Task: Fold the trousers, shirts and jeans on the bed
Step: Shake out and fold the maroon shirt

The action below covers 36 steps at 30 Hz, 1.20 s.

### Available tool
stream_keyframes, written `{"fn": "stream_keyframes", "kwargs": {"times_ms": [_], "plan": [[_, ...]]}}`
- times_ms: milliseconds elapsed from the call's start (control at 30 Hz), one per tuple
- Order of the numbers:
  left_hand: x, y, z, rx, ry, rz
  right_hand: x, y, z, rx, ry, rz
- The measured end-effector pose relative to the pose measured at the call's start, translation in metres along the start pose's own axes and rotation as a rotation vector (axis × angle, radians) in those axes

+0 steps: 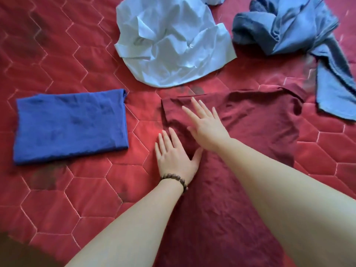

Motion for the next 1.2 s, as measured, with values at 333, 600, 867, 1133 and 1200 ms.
{"fn": "stream_keyframes", "kwargs": {"times_ms": [333, 600, 867, 1133, 1200], "plan": [[0.004, 0.015, -0.015, -0.088, 0.024, 0.002, 0.013, 0.016, -0.106, 0.1, -0.161, 0.096], [0.006, 0.003, -0.023, -0.061, -0.076, -0.008, -0.019, -0.048, -0.064, -0.009, -0.106, -0.238], [0.001, -0.017, -0.006, -0.163, 0.127, 0.27, -0.082, -0.093, 0.021, -0.103, 0.054, -0.194], [-0.009, 0.0, 0.051, 0.082, 0.314, 0.152, -0.135, -0.06, 0.096, 0.115, 0.314, -0.131], [-0.009, 0.007, 0.052, 0.064, 0.242, 0.065, -0.137, -0.05, 0.098, 0.029, 0.491, -0.169]]}}
Point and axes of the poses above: each hand's wrist, its own z-axis away from the middle knuckle, its own y-axis out of the palm, x = y × z, the point moved 2 cm from there along -z, towards the middle knuckle, and after that the axes turned 14 degrees about -x, right-handed, at the moved point
